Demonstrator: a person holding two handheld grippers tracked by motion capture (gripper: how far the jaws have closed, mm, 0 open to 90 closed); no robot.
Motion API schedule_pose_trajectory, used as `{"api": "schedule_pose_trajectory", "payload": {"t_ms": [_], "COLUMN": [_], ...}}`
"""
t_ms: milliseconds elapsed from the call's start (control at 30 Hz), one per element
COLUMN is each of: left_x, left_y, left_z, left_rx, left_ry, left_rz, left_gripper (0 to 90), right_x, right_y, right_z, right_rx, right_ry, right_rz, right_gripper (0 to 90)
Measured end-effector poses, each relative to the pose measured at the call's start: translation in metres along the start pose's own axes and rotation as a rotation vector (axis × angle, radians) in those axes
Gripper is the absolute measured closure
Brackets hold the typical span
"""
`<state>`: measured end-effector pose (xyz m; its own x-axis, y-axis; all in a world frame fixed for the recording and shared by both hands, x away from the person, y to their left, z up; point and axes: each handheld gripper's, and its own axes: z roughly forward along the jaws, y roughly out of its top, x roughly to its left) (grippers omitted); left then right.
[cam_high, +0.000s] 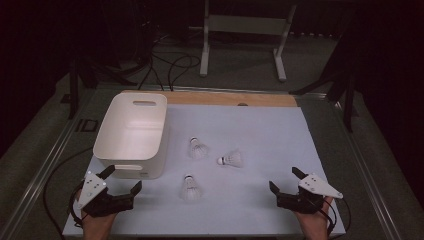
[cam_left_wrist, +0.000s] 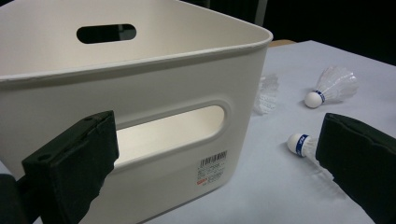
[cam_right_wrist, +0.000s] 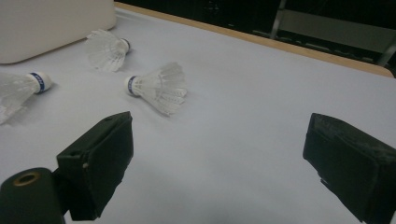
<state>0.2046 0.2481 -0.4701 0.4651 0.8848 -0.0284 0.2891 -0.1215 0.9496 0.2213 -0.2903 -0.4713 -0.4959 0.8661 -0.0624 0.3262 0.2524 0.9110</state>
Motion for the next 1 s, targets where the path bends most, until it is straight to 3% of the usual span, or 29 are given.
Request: {"api": "schedule_pose_trajectory", "payload": {"t_ms": [467,867,1000], "left_x": [-0.003,-0.002,-0.002], "left_y": [-0.005,-0.006,-0.005], "left_z": [0.004,0.011,0.012], "left_rx": [0.011,0.052,0.057], "left_ry": [0.004,0.003,0.009], "left_rz": [0.019,0.019,0.016], "left_gripper": [0.0,0.0,0.0], "right_x": [0.001,-0.002,0.001], "right_y": [0.004,0.011,0.014], "right_z": [-0.001,0.001,0.002], "right_rx": [-0.025,0.018,0.031], "right_ry": [0.015,0.033,0.037], "right_rz": [0.036,0.056,0.043], "right_gripper": [8.2,8.1,8.2]}}
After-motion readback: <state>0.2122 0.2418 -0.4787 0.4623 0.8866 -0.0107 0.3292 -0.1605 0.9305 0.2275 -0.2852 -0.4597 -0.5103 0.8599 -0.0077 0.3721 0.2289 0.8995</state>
